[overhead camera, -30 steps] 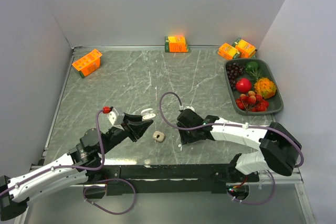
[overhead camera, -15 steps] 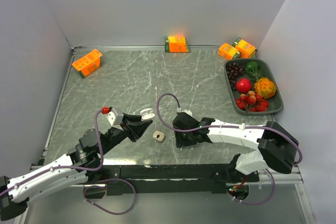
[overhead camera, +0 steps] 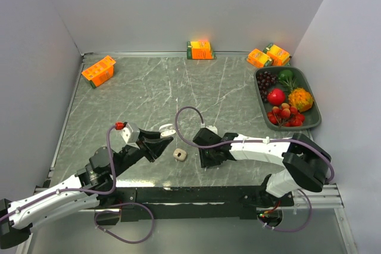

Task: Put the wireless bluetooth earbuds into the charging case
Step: Pick up the earbud from the center of the board.

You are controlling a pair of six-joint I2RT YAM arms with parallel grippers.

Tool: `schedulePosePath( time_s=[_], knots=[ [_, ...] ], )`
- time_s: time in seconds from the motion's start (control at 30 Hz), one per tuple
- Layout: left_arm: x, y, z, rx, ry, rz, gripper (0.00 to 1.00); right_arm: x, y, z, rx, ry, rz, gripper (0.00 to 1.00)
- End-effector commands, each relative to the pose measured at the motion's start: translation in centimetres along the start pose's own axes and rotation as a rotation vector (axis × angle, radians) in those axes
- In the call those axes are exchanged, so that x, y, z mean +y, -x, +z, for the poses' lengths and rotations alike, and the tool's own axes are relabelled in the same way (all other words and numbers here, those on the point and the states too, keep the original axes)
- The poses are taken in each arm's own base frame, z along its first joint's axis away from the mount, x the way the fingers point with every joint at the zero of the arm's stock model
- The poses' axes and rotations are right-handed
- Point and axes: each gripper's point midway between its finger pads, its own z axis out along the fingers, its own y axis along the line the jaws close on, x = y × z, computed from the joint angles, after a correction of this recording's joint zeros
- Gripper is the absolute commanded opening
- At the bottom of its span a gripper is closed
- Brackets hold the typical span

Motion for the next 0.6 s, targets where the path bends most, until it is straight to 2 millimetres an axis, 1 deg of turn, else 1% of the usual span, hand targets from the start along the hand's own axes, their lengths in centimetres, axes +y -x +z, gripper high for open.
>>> schedulePosePath(
  time_s=[0.0,0.03,0.1,0.13,0.27,0.3,0.37,0.4,0.43,0.47,0.5,0.53,0.57],
  knots=[
    [-0.6,1.8,-0.1,-0.057,-0.008,-0.025,0.01,0.2,-0.2,0.9,0.006,-0.009,0.032,0.38],
    [-0.6,1.8,-0.1,-0.054,-0.005,-0.025,0.01,0.2,-0.2,0.9,0.006,-0.011,0.03,0.34],
    [-0.6,1.8,-0.1,-0.055,-0.007,-0.025,0.01,0.1,-0.3,0.8,0.005,-0.01,0.03,0.31],
    [-0.6,1.7,0.0,-0.052,-0.005,-0.023,0.01,-0.1,-0.3,0.7,0.003,-0.012,0.032,0.27],
    [-0.6,1.7,0.0,-0.052,-0.006,-0.023,0.01,-0.2,-0.1,0.2,-0.012,-0.017,0.03,0.19],
    [-0.6,1.7,0.0,-0.054,-0.005,-0.023,0.01,-0.1,0.2,-0.2,-0.025,-0.009,0.031,0.15],
    [-0.6,1.7,0.0,-0.054,-0.004,-0.026,0.01,-0.3,0.5,-0.6,-0.047,-0.023,0.02,0.11],
    [-0.6,1.6,0.0,-0.053,-0.003,-0.026,0.01,0.0,1.1,-1.4,-0.075,-0.012,0.019,0.07],
    [-0.6,1.7,0.0,-0.054,-0.004,-0.026,0.01,-0.3,1.6,-1.7,-0.1,-0.023,0.019,0.06],
    [-0.5,1.7,0.0,-0.055,-0.002,-0.025,0.01,0.1,2.4,-2.7,-0.14,-0.001,0.016,0.04],
    [-0.5,1.8,0.0,-0.058,-0.002,-0.024,0.01,0.2,2.9,-3.2,-0.164,0.003,0.016,0.03],
    [-0.5,1.9,0.0,-0.058,0.0,-0.024,0.01,-0.1,3.6,-3.7,-0.198,-0.009,0.01,0.03],
    [-0.5,1.9,0.0,-0.06,0.004,-0.021,0.01,0.4,4.6,-4.9,-0.24,0.013,0.012,0.02]
  ],
)
